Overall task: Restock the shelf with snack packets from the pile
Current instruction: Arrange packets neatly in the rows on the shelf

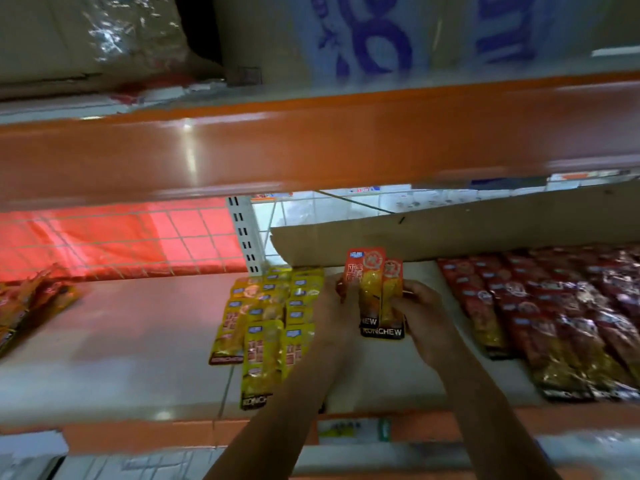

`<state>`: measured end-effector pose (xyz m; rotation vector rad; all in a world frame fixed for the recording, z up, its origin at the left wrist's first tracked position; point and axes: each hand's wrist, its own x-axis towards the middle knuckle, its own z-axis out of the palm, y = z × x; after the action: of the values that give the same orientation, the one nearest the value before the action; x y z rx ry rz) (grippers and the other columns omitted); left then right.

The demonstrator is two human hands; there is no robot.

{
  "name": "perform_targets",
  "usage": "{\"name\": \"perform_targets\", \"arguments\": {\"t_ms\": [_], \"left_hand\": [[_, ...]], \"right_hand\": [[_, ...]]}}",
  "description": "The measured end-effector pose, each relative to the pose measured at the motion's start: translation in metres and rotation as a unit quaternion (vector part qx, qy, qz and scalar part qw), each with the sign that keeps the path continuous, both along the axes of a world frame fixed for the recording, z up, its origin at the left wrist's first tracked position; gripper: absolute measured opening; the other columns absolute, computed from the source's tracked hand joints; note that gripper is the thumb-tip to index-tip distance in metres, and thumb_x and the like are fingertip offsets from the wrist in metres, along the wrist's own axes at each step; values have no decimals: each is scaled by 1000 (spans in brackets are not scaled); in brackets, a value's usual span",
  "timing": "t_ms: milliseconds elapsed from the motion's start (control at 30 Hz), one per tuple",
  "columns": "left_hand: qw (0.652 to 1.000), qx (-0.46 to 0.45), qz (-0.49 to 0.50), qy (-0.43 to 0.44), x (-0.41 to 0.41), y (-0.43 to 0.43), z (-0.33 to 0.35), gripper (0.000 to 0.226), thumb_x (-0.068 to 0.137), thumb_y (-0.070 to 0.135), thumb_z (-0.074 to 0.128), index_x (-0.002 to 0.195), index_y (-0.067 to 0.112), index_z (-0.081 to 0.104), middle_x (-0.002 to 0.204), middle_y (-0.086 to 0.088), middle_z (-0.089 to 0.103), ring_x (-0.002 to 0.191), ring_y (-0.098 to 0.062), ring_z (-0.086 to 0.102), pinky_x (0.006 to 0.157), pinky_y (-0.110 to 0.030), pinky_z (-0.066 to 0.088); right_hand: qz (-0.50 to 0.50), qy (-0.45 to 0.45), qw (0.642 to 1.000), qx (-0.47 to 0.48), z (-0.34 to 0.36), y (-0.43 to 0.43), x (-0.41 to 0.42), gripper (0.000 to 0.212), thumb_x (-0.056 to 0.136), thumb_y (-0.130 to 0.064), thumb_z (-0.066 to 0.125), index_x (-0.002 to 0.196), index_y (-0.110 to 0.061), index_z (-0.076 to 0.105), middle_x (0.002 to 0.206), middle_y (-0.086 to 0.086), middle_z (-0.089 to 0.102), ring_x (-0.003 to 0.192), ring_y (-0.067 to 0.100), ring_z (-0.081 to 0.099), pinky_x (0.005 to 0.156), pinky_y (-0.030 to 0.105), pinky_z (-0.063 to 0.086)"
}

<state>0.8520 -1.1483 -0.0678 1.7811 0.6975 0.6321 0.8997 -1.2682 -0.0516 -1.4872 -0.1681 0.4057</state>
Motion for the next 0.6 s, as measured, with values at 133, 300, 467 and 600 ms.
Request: {"name": "perform_targets", "arguments": {"t_ms": [133,300,467,600], "left_hand": [[998,-33,-35,33,18,-30,-3,22,94,25,57,109,12,65,101,-4,69,86,-14,61,75,-21,48],[987,-140,-65,52,31,-64,-8,13,90,19,61,78,20,66,81,-1,71,80,-21,68,75,-36,56],[968,-197,-134,83,37,-94,-12,14,87,12,64,74,18,67,67,4,68,61,-10,65,55,-21,49],[965,-160,-169,120,43,-114,-22,4,85,16,70,81,18,69,80,2,72,71,-8,69,60,-21,53]], "right_hand": [[-53,-3,998,-29,-10,-36,22,24,83,1,55,92,-18,67,88,5,71,83,25,69,77,43,57],[-137,-93,975,-147,-18,-81,43,18,90,-18,47,73,-16,52,61,-1,48,51,8,42,48,25,37],[-249,-137,926,-250,-24,-127,59,13,89,-11,45,78,-10,52,60,3,47,54,19,43,50,25,26],[-283,-151,900,-296,-28,-154,62,24,91,-10,44,109,-4,58,65,3,52,55,15,46,50,24,26]]}}
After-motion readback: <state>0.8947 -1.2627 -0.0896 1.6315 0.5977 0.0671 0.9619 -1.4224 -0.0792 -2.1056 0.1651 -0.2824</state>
